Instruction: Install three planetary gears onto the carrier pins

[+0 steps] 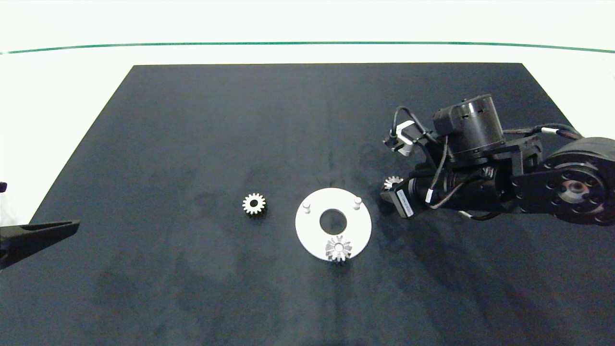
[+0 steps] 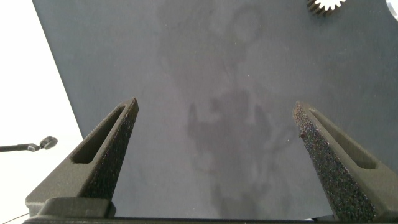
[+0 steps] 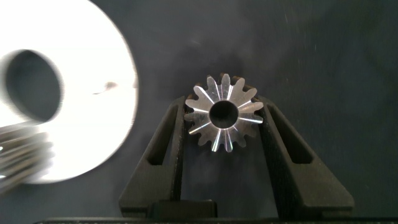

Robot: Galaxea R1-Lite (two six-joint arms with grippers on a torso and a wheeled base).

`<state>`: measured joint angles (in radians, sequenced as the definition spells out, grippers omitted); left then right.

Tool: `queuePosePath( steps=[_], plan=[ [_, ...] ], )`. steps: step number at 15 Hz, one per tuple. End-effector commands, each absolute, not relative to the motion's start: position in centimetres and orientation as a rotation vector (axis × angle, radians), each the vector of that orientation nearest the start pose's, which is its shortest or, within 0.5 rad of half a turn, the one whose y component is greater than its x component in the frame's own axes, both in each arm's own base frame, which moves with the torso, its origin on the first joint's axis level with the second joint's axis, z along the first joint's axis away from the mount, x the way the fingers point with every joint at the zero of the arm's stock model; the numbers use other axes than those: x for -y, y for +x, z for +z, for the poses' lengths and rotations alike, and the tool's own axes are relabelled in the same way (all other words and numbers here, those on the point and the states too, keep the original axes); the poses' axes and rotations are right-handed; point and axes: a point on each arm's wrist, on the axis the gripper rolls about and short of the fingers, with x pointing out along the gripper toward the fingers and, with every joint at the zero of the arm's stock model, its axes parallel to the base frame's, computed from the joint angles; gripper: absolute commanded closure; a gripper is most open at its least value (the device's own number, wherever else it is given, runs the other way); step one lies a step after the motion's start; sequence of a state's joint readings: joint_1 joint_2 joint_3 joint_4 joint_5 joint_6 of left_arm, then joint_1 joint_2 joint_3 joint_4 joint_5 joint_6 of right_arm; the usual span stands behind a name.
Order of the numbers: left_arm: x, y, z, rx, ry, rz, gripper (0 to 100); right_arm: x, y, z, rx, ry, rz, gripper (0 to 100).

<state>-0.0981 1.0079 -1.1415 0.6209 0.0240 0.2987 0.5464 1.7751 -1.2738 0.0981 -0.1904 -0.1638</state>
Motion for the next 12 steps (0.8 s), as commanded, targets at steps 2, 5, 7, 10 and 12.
queuePosePath(
  steps=[2, 5, 7, 10, 12],
  plan=[
    [0.9, 9.3, 30.3, -0.476, 0.325, -0.145, 0, -18.7, 24.6, 25.7, -0.477, -0.397, 0.501, 66],
    [0.9, 9.3, 30.4, -0.474, 0.325, -0.145, 0, -19.9, 24.8, 25.0, -0.493, -0.415, 0.525, 66],
    [0.8, 9.3, 30.4, -0.475, 0.324, -0.144, 0, -20.7, 25.6, 24.2, -0.512, -0.424, 0.529, 66],
    [0.8, 9.3, 30.4, -0.473, 0.324, -0.143, 0, -21.5, 26.6, 23.0, -0.539, -0.432, 0.528, 66],
    [0.8, 9.3, 30.4, -0.475, 0.324, -0.144, 0, -22.0, 27.1, 22.5, -0.535, -0.428, 0.528, 66]
  ],
)
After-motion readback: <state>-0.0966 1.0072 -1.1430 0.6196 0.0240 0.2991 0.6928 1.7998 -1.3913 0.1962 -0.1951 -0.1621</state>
